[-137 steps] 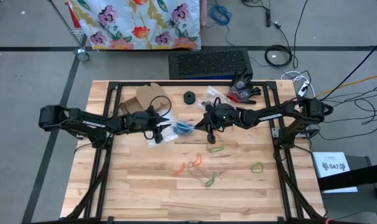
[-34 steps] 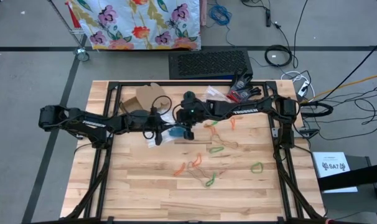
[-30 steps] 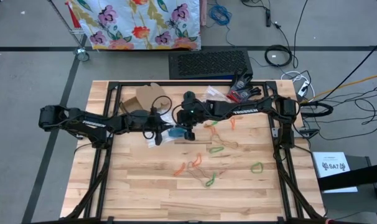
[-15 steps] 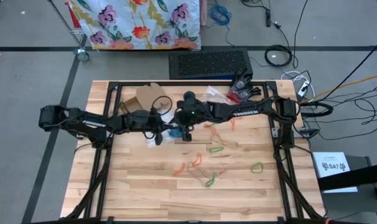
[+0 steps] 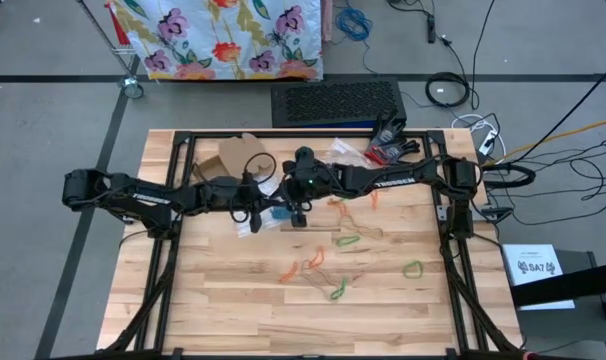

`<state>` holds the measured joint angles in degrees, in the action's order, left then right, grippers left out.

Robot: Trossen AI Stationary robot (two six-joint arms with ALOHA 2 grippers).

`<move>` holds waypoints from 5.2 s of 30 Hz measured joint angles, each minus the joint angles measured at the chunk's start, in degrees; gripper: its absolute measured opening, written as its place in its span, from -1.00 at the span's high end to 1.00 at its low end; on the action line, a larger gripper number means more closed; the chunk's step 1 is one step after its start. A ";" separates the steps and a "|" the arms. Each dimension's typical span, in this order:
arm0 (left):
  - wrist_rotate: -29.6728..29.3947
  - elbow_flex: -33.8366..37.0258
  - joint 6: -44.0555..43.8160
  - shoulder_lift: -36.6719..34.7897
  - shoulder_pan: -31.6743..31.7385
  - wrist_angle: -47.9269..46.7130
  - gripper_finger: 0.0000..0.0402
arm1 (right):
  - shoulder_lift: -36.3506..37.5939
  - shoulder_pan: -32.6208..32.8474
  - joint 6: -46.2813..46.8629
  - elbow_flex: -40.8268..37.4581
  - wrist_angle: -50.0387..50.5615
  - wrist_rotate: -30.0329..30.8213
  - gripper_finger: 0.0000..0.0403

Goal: Sort rubber bands
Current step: Close the transparent zip bag

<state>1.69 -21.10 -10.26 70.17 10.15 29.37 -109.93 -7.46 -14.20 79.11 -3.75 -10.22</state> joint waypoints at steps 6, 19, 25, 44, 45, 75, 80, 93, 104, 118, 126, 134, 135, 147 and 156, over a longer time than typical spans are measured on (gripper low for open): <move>1.17 -0.01 -0.03 0.00 -0.07 0.16 1.00 | 0.00 -0.07 -0.51 0.00 -0.54 2.82 0.60; 1.57 -0.09 -0.11 0.00 -0.07 0.35 1.00 | -0.04 -0.20 -1.66 0.00 -1.43 4.09 0.60; 1.68 -0.09 0.06 0.00 -0.07 2.13 1.00 | -0.04 -0.20 -1.53 0.00 0.83 4.05 0.60; 1.68 -0.09 0.09 0.00 -0.07 1.57 0.99 | -0.04 -0.20 -1.53 0.00 0.62 3.96 0.94; 1.68 -0.09 0.09 0.00 -0.07 1.51 0.97 | -0.04 -0.20 -1.53 0.00 0.63 3.96 0.94; -0.57 -0.09 6.70 -6.91 -0.04 -6.61 0.69 | -0.07 -0.20 -1.51 0.00 2.67 3.98 0.92; -0.42 -0.09 6.64 -6.91 -0.07 -6.62 0.89 | -0.07 -0.20 -1.51 0.00 2.69 4.08 0.92; -0.26 -0.09 6.64 -6.93 -0.04 -8.32 0.99 | -0.07 -1.12 0.92 0.02 7.29 4.17 0.92; -0.83 -0.04 6.56 -7.37 -0.04 -9.18 1.00 | -0.04 -1.14 2.90 0.09 18.98 4.33 0.92; -2.03 -0.04 6.55 -10.03 0.00 -9.01 1.00 | 2.91 -1.20 4.09 0.01 32.22 4.76 0.92; -2.03 -0.04 6.21 -10.03 -0.07 -9.29 1.00 | 3.21 -1.20 4.11 -0.04 35.11 4.79 0.92; -2.05 -0.04 6.10 -10.03 -0.04 -9.32 1.00 | 3.21 -1.49 2.01 -0.04 31.02 4.32 0.88; -2.05 -0.04 6.10 -10.03 -0.04 -9.32 1.00 | 3.21 -1.51 1.68 -0.04 30.07 4.33 0.85; -0.44 -0.04 5.90 -10.01 -0.04 -9.12 1.00 | 3.21 -2.14 1.31 -0.04 19.90 4.46 0.27; 0.63 -0.04 3.17 -9.99 -0.04 -5.84 0.91 | 3.21 -2.35 1.55 -0.02 22.09 4.56 0.87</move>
<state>2.33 -21.15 -7.09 60.18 10.11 23.53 -106.72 -9.81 -12.64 79.09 18.34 -5.66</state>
